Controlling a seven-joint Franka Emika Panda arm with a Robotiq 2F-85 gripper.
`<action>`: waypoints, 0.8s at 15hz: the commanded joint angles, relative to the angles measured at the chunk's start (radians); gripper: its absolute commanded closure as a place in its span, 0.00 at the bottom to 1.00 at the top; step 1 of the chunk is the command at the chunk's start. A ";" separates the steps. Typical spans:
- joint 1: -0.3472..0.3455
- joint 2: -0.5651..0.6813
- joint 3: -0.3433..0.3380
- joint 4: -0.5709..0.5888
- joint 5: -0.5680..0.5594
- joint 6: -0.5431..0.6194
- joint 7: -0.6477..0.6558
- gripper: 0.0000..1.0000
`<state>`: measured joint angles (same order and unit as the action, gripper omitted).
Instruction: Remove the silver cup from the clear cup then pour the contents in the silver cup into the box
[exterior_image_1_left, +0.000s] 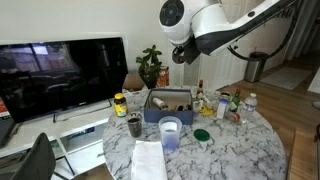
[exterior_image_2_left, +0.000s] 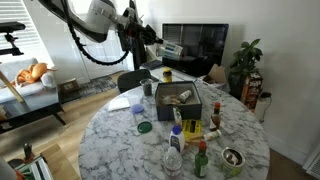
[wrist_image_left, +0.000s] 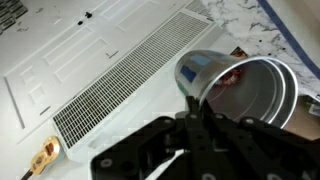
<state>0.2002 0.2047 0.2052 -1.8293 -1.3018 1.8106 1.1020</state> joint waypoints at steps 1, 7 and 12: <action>0.042 0.107 -0.021 0.078 -0.137 -0.114 -0.010 0.99; 0.074 0.223 -0.030 0.145 -0.257 -0.274 -0.043 0.99; 0.091 0.276 -0.043 0.165 -0.382 -0.349 -0.029 0.99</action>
<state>0.2635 0.4375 0.1840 -1.6967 -1.6089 1.5186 1.0846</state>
